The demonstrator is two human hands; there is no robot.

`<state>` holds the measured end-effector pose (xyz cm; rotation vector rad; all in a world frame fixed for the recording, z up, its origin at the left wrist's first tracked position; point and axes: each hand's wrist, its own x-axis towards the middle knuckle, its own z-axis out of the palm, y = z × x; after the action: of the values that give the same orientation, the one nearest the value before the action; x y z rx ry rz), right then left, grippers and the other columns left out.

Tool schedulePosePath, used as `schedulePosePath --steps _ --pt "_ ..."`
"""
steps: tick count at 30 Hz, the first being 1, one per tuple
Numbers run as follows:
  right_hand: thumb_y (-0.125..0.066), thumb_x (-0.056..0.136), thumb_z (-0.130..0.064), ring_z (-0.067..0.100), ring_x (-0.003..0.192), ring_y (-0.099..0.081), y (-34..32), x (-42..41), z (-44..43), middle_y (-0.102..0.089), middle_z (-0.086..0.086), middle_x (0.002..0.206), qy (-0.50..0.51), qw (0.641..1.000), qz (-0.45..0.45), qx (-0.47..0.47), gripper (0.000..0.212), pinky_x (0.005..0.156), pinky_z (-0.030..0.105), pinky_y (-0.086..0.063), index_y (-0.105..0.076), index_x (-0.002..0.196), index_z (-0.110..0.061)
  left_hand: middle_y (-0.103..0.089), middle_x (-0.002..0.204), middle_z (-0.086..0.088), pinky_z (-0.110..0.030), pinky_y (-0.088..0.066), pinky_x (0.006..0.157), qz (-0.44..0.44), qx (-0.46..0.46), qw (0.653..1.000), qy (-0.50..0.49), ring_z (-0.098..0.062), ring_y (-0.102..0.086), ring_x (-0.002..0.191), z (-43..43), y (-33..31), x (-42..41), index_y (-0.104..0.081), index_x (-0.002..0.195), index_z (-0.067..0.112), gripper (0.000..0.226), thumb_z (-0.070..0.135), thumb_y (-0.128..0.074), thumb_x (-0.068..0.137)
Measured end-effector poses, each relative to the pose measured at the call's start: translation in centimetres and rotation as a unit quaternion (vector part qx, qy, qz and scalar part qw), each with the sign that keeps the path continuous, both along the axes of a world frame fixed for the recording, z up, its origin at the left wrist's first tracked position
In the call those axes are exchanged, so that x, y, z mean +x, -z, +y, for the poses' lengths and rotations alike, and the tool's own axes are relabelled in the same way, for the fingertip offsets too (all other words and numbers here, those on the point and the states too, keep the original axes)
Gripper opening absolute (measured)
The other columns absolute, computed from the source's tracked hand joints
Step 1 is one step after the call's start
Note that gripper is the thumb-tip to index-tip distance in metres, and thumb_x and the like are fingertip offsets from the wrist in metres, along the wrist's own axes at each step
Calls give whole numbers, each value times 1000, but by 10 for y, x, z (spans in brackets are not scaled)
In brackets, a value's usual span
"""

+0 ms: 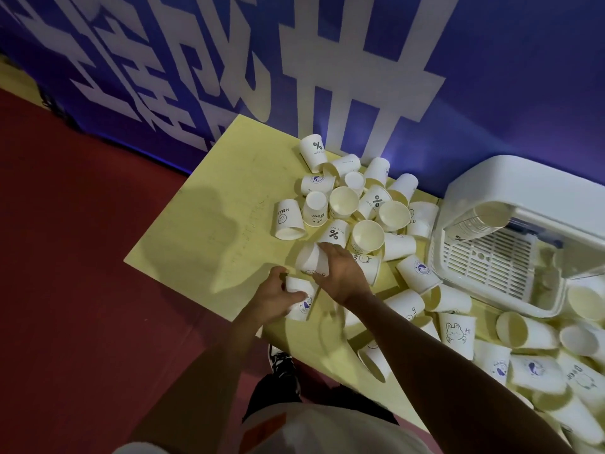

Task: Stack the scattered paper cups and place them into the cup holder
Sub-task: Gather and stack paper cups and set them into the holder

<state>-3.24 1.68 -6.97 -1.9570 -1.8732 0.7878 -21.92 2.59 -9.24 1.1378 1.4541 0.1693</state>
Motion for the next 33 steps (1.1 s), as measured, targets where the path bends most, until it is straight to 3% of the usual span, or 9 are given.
schedulePosePath --steps 4,9,13,16,20,24,27,31,33 --pt "-78 82 -32 23 116 -55 -18 10 -1 -61 8 128 85 991 103 2 66 100 37 -46 -50 137 -10 -62 122 -4 -35 -52 95 12 23 1000 -2 -19 -62 109 12 -15 5 -36 141 15 84 23 -84 73" --pt "-81 75 -43 14 110 -60 -39 45 -9 -64 -3 122 197 960 197 24 72 94 38 -53 -47 136 -24 -58 117 -3 -32 -50 89 23 70 997 8 -19 -60 104 22 -42 31 -39 143 12 76 19 -80 79" --pt "-81 75 -45 13 110 -61 -50 83 -22 -62 -5 126 258 937 229 53 80 96 39 -54 -37 140 -31 -65 114 -2 -28 -50 76 21 117 992 40 -11 -64 92 27 -63 64 -52 131 12 69 28 -82 70" --pt "-80 74 -48 14 109 -63 -59 109 -33 -61 -3 127 292 924 232 79 83 94 41 -55 -34 141 -32 -69 111 1 -32 -55 80 14 131 988 81 -12 -67 94 26 -76 94 -58 122 16 71 41 -81 60" --pt "-78 72 -51 14 112 -61 -67 141 -52 -59 -3 131 332 909 228 104 84 96 43 -54 -34 141 -33 -71 103 1 -28 -56 70 4 144 978 149 -14 -69 93 18 -85 135 -63 114 16 50 28 -82 70" --pt "-79 73 -39 17 125 -52 -71 173 -75 -50 -2 141 381 893 197 136 86 105 43 -48 -33 145 -28 -66 111 3 -36 -59 80 -10 146 973 177 -13 -67 97 8 -86 165 -57 121 22 75 48 -79 55" --pt "-77 70 -26 19 124 -49 -68 197 -88 -50 1 137 400 888 176 141 83 105 43 -46 -37 143 -25 -64 115 4 -38 -56 88 -11 149 972 182 -14 -63 102 1 -88 182 -49 128 23 79 44 -82 60" --pt "-77 71 -17 21 116 -52 -62 217 -91 -52 2 130 404 891 155 138 76 95 35 -47 -40 138 -23 -60 115 6 -18 -51 63 -10 158 970 182 -13 -60 101 -3 -85 197 -44 133 26 69 31 -83 76" --pt "-78 76 -17 22 115 -53 -56 224 -88 -52 4 130 406 892 134 146 73 91 32 -46 -39 138 -21 -60 115 7 -22 -56 62 -22 151 972 178 -13 -61 101 -4 -84 200 -44 133 31 69 35 -83 76"
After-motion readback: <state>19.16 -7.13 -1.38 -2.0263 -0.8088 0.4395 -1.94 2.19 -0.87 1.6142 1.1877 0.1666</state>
